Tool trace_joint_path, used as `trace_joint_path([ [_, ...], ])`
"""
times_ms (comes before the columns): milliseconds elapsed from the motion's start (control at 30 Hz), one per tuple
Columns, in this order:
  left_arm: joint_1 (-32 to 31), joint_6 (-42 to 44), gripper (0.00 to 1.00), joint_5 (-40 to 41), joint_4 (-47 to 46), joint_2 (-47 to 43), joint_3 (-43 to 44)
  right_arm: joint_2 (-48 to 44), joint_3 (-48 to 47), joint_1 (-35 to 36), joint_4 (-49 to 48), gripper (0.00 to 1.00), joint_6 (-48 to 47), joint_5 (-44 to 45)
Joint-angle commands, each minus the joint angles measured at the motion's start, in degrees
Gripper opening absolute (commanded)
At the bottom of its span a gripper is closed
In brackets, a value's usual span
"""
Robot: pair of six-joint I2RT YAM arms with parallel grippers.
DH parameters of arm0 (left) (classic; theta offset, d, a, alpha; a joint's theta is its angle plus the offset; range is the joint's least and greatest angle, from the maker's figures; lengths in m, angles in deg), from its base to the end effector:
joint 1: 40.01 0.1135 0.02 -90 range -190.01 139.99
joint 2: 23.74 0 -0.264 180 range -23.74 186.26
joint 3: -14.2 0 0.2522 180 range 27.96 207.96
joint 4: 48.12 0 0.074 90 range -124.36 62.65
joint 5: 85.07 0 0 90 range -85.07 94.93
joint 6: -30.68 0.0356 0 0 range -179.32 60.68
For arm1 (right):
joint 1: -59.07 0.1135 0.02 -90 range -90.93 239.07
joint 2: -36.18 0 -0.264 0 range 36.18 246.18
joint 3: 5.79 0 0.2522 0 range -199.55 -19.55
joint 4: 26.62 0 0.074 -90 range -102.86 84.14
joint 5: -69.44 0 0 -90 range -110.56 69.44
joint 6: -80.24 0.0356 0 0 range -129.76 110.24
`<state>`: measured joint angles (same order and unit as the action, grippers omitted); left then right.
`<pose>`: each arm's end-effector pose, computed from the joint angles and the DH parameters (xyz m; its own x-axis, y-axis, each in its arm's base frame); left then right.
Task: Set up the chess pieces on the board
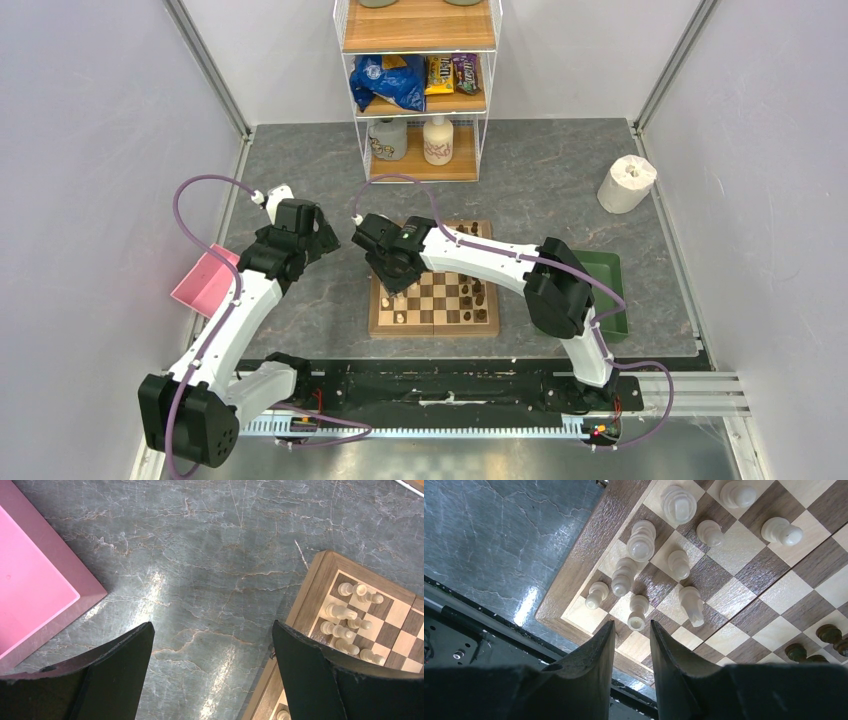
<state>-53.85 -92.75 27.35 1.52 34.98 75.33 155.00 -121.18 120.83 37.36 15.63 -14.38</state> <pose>0.2047 -0.0365 0.2712 -0.5781 -0.3821 -0.7210 -0.4180 0.8975 -0.1404 0.2121 0.3867 0.2287 -0.7618 -0.5175 -0.3896 -0.5863 0.8067 0.0749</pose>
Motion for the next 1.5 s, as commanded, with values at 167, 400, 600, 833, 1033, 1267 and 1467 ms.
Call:
trace_joint_path([
  [167, 0.3, -1.4, 0.95, 0.7, -1.2, 0.1, -0.4, 0.2, 1.1, -0.1, -1.0, 0.39, 0.4, -0.7],
  [400, 0.3, -1.4, 0.95, 0.6, -1.2, -0.3, -0.6, -0.4, 2.7, -0.1, -2.4, 0.39, 0.7, -1.1],
  [600, 0.3, -1.4, 0.95, 0.6, -1.2, -0.7, -0.6, -0.2, 2.8, 0.0, -3.1, 0.38, 0.5, -1.6],
  [833, 0.3, -1.5, 0.95, 0.4, -1.2, -0.8, -0.9, 0.5, 2.5, 0.0, -3.3, 0.34, 0.3, -1.4],
  [1033, 0.3, -1.5, 0.95, 0.4, -1.2, -0.8, -0.9, 0.3, 2.9, -0.1, -3.1, 0.34, 0.3, -0.8],
  [1267, 0.3, -1.5, 0.95, 0.3, -1.2, -0.7, -0.9, 0.9, 2.6, -0.1, -3.1, 0.32, 0.2, -0.6],
  [1467, 0.3, -1.5, 0.95, 0.1, -1.2, -0.6, -1.0, 0.9, 2.5, 0.0, -3.0, 0.30, 0.1, -0.5],
])
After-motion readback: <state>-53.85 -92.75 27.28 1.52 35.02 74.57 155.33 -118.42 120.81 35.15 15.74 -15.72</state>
